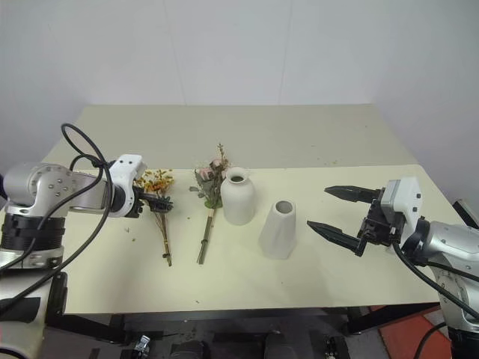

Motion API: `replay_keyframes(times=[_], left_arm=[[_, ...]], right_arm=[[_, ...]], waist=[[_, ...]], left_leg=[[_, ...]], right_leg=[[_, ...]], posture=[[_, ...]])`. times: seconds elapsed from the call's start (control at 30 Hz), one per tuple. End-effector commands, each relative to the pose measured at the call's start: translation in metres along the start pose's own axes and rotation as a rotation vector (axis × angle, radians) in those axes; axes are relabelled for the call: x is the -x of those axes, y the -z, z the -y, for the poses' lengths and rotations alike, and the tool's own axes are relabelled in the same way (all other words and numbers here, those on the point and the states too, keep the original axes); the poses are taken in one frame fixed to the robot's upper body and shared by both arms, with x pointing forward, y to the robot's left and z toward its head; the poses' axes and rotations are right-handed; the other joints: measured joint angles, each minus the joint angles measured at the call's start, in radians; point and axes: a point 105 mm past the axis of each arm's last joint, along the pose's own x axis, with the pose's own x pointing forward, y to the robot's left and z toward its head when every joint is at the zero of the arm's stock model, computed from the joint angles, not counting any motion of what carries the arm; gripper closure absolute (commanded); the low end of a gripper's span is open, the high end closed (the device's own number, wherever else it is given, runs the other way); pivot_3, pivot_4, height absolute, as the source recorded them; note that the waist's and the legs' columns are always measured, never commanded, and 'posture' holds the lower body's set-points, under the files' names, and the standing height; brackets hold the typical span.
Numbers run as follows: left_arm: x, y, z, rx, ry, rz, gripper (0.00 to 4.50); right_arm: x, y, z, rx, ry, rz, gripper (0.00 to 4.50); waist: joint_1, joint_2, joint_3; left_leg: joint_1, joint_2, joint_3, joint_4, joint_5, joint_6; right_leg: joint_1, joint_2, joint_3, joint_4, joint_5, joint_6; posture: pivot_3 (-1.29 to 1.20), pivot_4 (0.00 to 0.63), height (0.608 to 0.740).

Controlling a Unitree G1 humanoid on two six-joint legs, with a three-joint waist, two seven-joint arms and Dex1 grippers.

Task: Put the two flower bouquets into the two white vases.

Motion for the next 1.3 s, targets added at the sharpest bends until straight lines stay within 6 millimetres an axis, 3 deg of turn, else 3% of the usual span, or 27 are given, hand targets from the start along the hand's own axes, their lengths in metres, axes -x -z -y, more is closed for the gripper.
replay_keyframes(times=[0.03, 0.43, 1.0, 1.13, 1.3], left_arm=[[0.001, -0.006, 0.007, 0.009, 0.015, -0.005, 0.00], [-0.018, 0.015, -0.003, 0.106, -0.025, -0.131, 0.00], [-0.020, -0.007, 0.004, 0.044, -0.067, -0.240, 0.00], [-0.020, -0.011, 0.006, 0.032, -0.064, -0.238, 0.75], [-0.020, -0.014, 0.007, 0.025, -0.054, -0.231, 2.30]], right_arm=[[0.002, -0.014, 0.000, 0.056, 0.015, 0.040, 0.07], [0.000, -0.012, -0.004, 0.047, 0.028, 0.046, 0.07], [0.001, -0.008, -0.014, 0.023, 0.057, 0.065, 0.07], [0.001, -0.008, -0.016, 0.019, 0.066, 0.066, 0.05], [0.002, -0.008, -0.015, 0.019, 0.072, 0.065, 0.05]], waist=[[0.000, 0.000, 0.000], [0.000, 0.000, 0.000], [-0.002, 0.000, 0.000], [-0.003, 0.000, 0.000], [-0.001, 0.000, 0.000]], left_leg=[[0.000, 0.000, 0.000, 0.000, 0.000, 0.000], [0.001, 0.000, 0.000, 0.000, 0.000, 0.000], [0.001, -0.001, 0.000, 0.000, 0.001, -0.001], [0.000, -0.001, 0.000, 0.000, 0.001, -0.002], [-0.001, -0.001, 0.000, 0.000, 0.001, -0.002]], right_leg=[[0.000, 0.000, 0.000, 0.000, 0.000, 0.000], [0.001, 0.000, 0.000, 0.000, 0.000, 0.000], [0.001, 0.000, 0.000, 0.000, 0.000, 0.000], [0.000, 0.000, 0.000, 0.000, 0.000, 0.000], [0.000, 0.000, 0.000, 0.000, 0.000, 0.001]], posture=[[0.00, 0.150, 0.740], [0.00, 0.150, 0.740], [0.00, 0.150, 0.740], [0.00, 0.150, 0.740], [0.00, 0.150, 0.740]])
